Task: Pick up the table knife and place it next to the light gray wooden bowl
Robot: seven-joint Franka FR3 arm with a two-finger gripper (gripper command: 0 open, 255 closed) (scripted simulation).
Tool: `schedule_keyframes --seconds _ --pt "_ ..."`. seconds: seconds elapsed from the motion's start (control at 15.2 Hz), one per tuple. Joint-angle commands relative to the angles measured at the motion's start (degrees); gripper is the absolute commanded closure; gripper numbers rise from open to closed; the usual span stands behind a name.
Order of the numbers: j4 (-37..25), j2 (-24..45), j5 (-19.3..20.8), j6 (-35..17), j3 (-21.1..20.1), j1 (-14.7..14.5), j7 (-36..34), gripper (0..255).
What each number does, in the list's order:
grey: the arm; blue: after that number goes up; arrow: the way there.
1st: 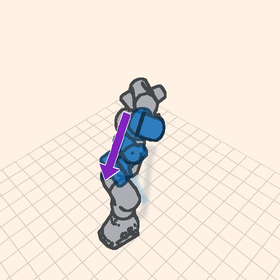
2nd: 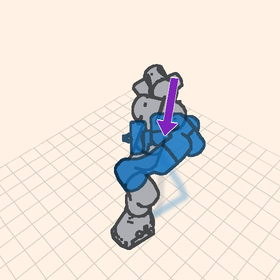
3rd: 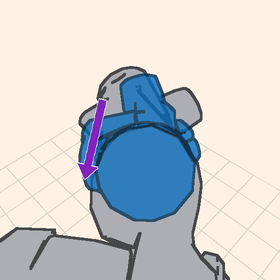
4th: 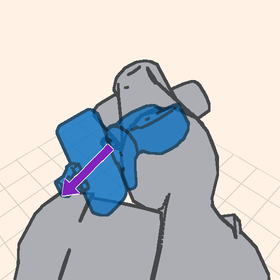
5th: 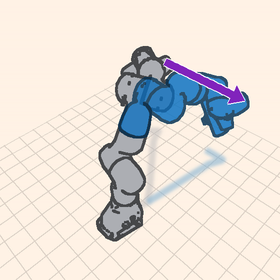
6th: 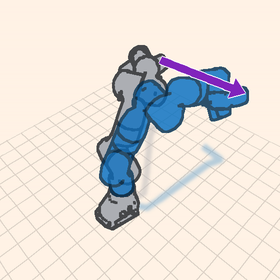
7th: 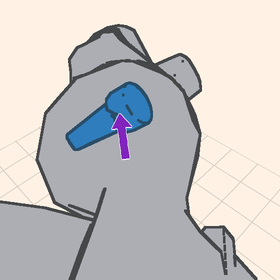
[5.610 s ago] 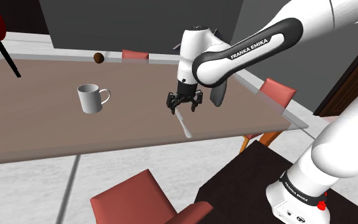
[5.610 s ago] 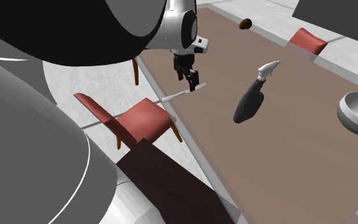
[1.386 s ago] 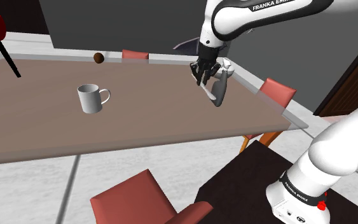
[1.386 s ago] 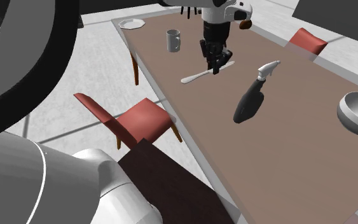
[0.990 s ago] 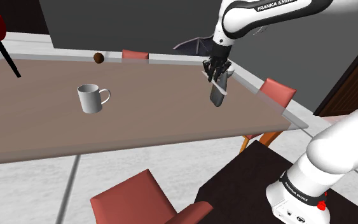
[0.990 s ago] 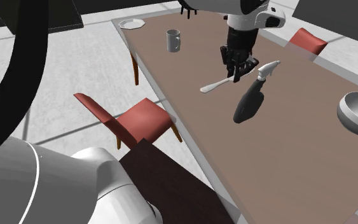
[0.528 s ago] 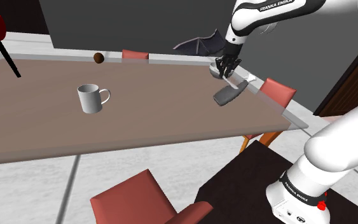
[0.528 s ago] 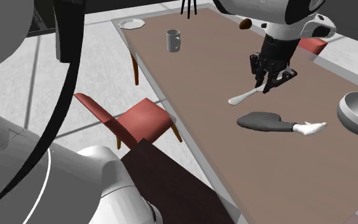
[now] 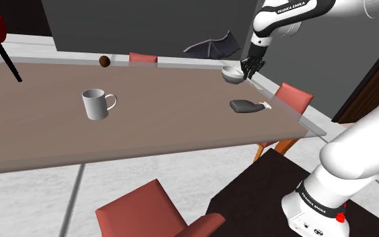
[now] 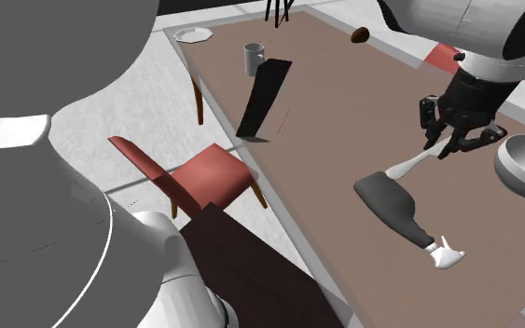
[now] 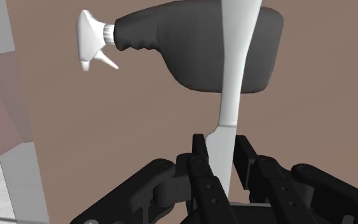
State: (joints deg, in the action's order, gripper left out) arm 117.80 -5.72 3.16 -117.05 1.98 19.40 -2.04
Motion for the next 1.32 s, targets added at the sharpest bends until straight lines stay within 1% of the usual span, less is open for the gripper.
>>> schedule_keyframes --seconds 0.0,0.33,0.46,1.25 --pt "-1.8 1.5 -0.2 0.2 1.5 1.2 2.9 255" --pt "-8.4 7.1 -1.3 1.0 4.7 4.1 9.5 255" --pt "-12.6 10.4 -2.2 1.7 6.2 5.7 12.8 255" --pt "-6.2 12.8 -2.5 -7.0 6.1 5.8 12.9 255"
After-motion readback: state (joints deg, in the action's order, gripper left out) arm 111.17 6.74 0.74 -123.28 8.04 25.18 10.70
